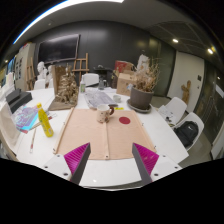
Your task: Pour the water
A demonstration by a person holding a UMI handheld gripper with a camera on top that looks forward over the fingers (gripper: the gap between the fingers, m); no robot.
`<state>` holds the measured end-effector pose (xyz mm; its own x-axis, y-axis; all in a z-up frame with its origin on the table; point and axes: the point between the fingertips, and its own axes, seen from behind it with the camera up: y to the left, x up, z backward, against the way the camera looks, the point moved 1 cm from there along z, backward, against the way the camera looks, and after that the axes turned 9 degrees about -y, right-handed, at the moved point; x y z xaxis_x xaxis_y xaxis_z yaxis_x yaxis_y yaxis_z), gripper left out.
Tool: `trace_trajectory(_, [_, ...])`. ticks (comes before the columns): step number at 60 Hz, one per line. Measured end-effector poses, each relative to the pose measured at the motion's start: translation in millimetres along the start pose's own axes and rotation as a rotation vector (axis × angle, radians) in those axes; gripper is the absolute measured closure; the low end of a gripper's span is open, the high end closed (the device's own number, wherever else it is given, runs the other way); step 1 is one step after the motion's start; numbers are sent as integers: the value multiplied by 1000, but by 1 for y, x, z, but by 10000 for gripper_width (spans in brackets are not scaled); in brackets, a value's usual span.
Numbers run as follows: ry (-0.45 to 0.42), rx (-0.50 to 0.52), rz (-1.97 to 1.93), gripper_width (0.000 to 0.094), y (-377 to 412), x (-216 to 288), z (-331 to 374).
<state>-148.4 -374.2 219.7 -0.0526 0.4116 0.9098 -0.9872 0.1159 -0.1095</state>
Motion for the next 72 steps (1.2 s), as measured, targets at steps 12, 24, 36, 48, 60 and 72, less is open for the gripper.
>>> trace_trajectory(12, [11, 105, 22, 77, 116, -15, -5])
trace_trajectory(24, [-34, 166, 28, 79, 224, -20, -34])
trace_trajectory(36, [-98, 227, 5, 78, 327, -25, -92])
trace_trajectory(48, [-157, 216, -6, 79, 389, -23, -162])
trace_trajectory(60, [-171, 143, -44, 169, 398, -24, -222])
trace_trajectory(72, [-206, 159, -31, 494, 406, -17, -244])
